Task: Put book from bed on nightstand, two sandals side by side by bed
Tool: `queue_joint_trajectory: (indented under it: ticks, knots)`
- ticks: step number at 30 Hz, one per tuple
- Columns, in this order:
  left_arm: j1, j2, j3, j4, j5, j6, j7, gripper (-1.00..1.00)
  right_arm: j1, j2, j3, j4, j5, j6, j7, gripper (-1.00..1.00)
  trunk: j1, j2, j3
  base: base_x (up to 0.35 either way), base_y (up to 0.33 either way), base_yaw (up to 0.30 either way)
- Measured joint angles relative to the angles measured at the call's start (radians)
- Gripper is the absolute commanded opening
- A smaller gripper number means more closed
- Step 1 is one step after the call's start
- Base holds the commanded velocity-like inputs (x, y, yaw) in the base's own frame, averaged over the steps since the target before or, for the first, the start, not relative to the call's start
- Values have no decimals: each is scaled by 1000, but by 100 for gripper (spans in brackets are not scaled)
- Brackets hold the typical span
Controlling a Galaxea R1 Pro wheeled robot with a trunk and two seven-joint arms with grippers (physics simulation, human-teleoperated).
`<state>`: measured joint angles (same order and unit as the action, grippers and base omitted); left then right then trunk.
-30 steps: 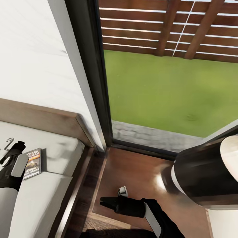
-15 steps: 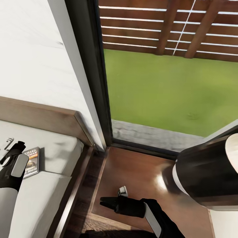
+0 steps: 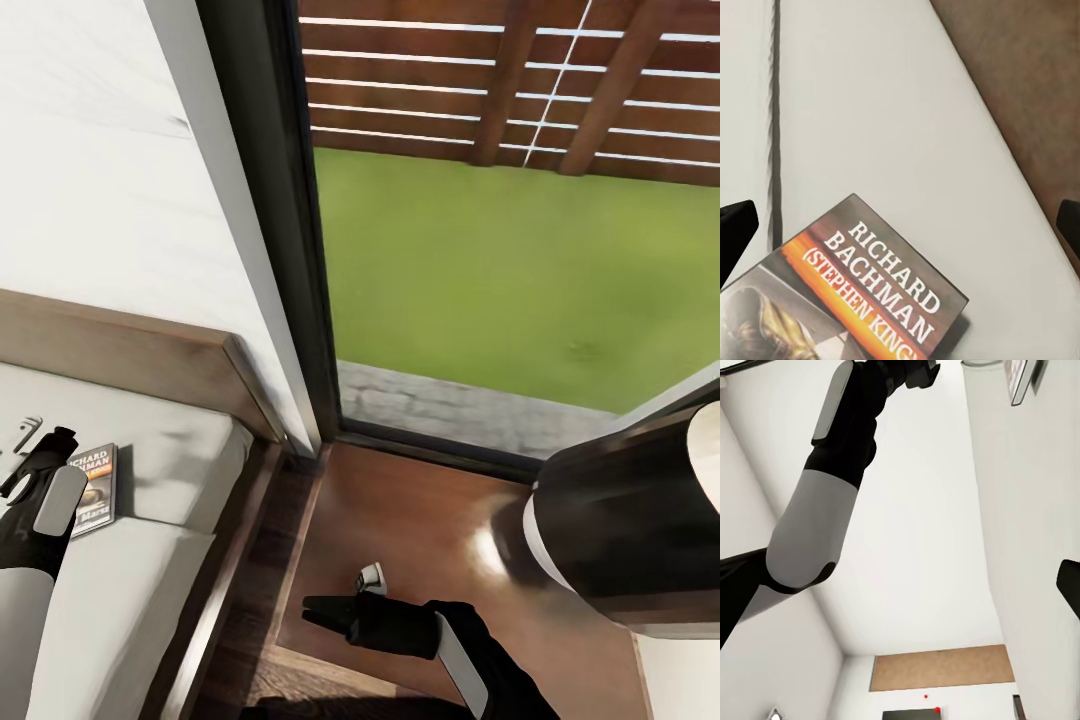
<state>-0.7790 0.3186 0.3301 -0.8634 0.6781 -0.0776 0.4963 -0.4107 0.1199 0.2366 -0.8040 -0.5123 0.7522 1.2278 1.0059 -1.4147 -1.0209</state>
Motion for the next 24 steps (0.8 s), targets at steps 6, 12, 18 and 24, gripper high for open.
queue_joint_trajectory:
  ticks: [6,12,18,24]
  knots:
    - [0,0,0,0,0,0,0,100,0,-1,7,-9,1,-1,0,100,0,0,0,0,0,0]
    - [0,0,1,0,0,0,0,100,0,-1,35,-61,9,-3,-8,100,0,0,0,0,0,0]
    - [0,0,1,-1,-1,0,0,100,0,-3,41,-219,12,8,-12,100,0,0,0,0,0,0]
    - [0,0,1,-1,0,1,0,100,0,-3,42,-326,64,10,-12,100,0,0,0,0,0,0]
